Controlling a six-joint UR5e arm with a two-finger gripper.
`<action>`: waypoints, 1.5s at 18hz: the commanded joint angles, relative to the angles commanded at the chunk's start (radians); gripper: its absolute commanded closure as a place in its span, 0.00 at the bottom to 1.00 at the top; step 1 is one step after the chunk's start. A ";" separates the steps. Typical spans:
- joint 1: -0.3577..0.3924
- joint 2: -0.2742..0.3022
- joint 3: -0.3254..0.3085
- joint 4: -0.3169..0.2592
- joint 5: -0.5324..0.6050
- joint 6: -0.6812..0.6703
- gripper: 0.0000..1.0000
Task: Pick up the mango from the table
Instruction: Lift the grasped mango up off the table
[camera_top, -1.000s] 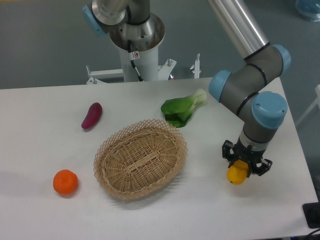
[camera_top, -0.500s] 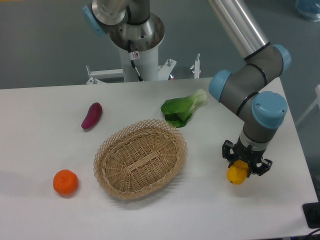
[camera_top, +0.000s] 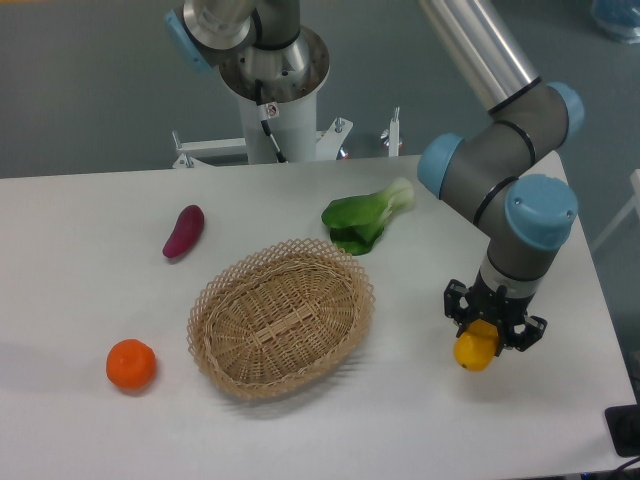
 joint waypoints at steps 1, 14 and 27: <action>-0.005 0.006 0.000 0.000 -0.006 -0.012 0.40; -0.008 0.046 -0.012 -0.049 0.023 0.141 0.40; 0.009 0.055 -0.006 -0.041 0.174 0.216 0.39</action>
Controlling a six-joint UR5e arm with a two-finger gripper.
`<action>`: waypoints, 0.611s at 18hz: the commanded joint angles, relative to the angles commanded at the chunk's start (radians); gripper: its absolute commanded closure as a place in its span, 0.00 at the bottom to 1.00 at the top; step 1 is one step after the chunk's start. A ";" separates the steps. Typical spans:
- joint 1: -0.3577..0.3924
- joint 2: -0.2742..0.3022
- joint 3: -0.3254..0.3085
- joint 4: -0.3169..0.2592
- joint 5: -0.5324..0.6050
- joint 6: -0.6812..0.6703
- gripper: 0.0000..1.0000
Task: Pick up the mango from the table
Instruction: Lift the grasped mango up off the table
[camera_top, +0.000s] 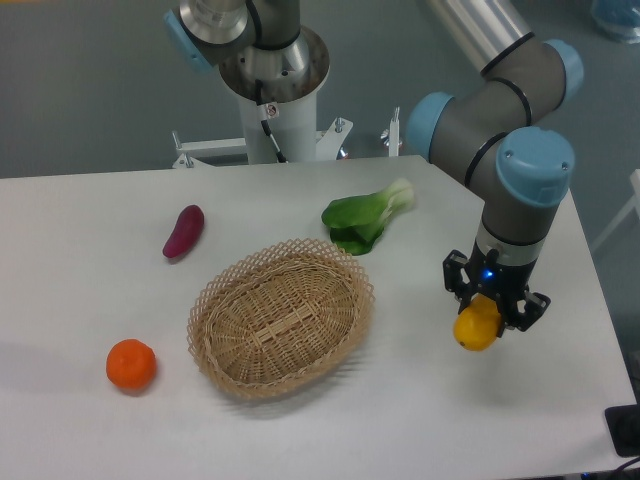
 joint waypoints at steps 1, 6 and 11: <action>-0.002 0.000 0.002 -0.005 0.044 0.002 0.39; -0.002 0.000 0.006 -0.008 0.072 0.009 0.39; -0.002 0.000 0.003 -0.006 0.077 0.009 0.39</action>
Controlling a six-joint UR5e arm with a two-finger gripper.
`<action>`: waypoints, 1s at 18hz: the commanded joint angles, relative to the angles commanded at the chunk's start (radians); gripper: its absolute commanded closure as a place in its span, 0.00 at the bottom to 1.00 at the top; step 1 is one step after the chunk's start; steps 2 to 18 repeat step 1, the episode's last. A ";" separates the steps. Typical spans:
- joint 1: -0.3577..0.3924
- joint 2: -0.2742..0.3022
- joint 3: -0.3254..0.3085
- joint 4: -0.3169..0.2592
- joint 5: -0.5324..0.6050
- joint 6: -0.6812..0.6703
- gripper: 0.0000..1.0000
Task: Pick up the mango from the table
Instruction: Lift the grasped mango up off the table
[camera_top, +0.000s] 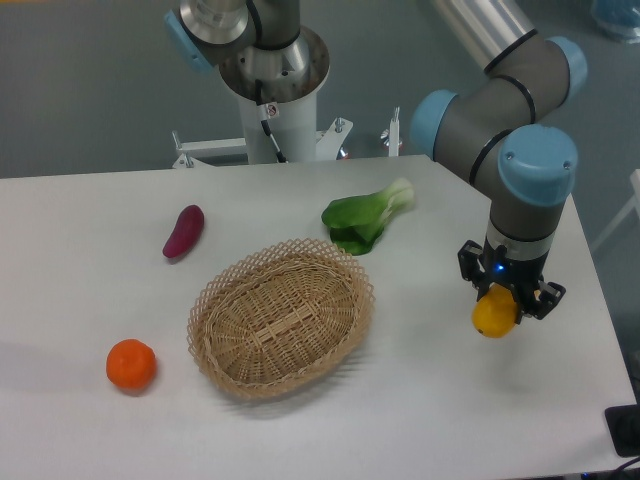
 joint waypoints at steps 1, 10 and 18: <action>-0.002 0.000 -0.003 0.002 0.000 -0.002 0.39; -0.002 0.000 -0.003 0.002 0.000 -0.002 0.39; -0.002 0.000 -0.003 0.002 0.000 -0.002 0.39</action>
